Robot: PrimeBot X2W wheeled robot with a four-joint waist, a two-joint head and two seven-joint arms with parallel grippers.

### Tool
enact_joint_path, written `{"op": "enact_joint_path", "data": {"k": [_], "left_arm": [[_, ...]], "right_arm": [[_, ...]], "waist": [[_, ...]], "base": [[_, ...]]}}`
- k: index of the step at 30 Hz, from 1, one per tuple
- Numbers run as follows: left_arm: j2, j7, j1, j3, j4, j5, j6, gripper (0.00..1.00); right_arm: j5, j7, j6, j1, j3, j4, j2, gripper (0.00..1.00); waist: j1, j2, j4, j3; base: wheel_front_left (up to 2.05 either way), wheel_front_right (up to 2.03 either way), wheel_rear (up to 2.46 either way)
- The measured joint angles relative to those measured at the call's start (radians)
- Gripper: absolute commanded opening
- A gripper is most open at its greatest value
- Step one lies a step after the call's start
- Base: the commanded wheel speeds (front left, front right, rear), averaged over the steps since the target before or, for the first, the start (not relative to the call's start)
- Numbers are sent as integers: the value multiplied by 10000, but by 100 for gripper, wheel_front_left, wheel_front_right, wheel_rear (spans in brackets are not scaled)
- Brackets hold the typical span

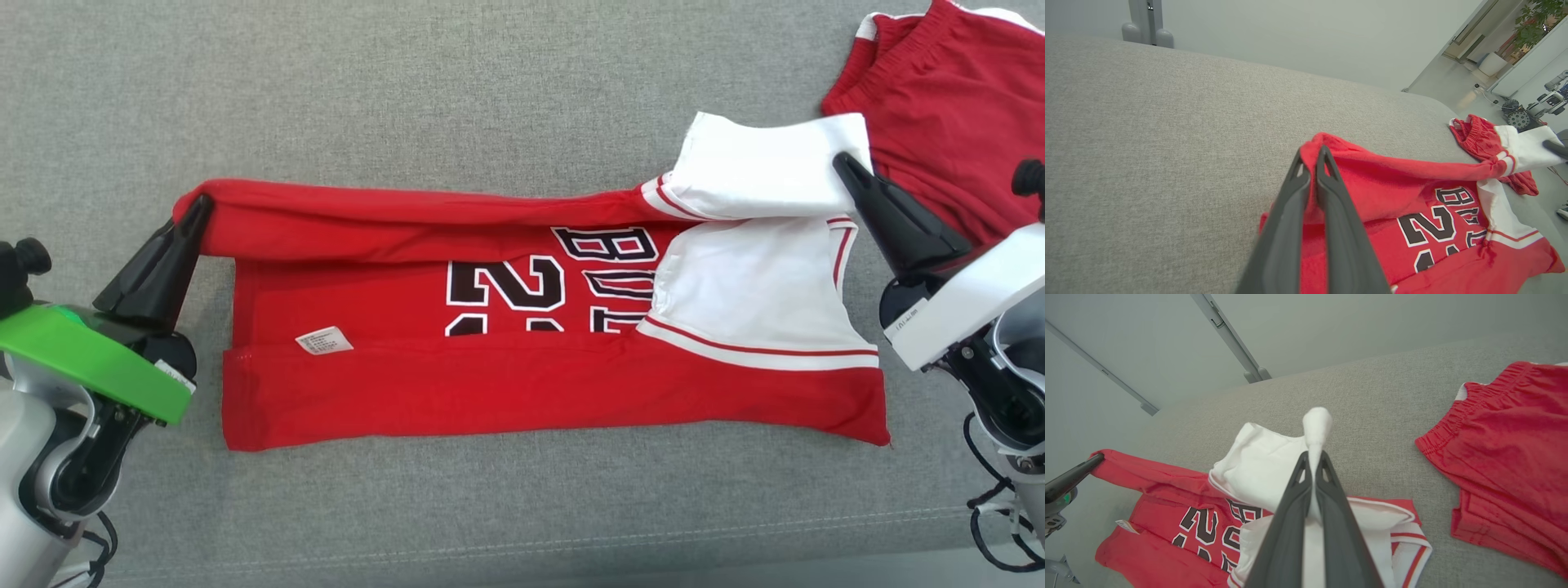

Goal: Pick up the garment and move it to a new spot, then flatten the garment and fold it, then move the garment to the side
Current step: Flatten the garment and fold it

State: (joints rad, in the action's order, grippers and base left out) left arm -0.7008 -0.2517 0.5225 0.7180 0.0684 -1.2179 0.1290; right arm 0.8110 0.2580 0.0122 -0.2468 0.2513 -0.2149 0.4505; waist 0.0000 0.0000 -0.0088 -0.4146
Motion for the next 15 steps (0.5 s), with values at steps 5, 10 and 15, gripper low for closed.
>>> {"op": "enact_joint_path", "data": {"k": [5,10,15], "left_arm": [[0,0,-500,-297,-184,98,0,0],[-27,0,-823,-583,-422,207,0,0],[-29,0,-817,-692,-617,539,0,0]], "right_arm": [[35,-33,84,370,-111,-52,54,0],[140,-77,176,555,-280,-111,174,0],[205,-63,176,540,-282,-184,174,0]], "waist": [[0,0,-17,204],[0,0,-53,387],[0,0,-65,383]], "base": [[0,0,0],[0,0,0],[0,0,0]]}}
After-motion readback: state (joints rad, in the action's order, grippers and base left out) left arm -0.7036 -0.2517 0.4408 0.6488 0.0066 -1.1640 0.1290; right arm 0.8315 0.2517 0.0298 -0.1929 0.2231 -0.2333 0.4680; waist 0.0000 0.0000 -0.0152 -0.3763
